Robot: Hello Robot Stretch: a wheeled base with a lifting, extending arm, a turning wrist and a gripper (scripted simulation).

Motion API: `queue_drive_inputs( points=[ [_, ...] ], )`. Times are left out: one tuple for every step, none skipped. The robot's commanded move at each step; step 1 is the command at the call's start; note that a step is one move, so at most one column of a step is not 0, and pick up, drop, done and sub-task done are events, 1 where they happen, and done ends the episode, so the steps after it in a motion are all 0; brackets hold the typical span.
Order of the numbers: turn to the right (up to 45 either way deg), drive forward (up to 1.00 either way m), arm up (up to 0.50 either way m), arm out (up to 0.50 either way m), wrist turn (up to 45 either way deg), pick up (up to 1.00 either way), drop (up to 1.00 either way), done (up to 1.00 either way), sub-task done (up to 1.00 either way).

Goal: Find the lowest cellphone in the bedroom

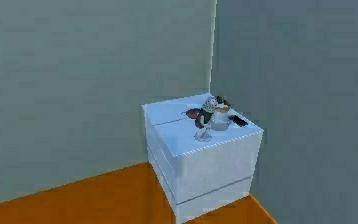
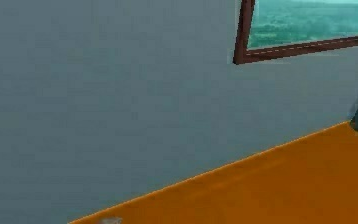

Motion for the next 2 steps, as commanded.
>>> queue_drive_inputs(
  points=[
    [0.0, 0.40, 0.00, 0.00, 0.0, 0.00, 0.00, 0.00, 0.00],
    [45.0, 0.00, 0.00, 0.00, 0.0, 0.00, 0.00, 0.00, 0.00]
  ],
)
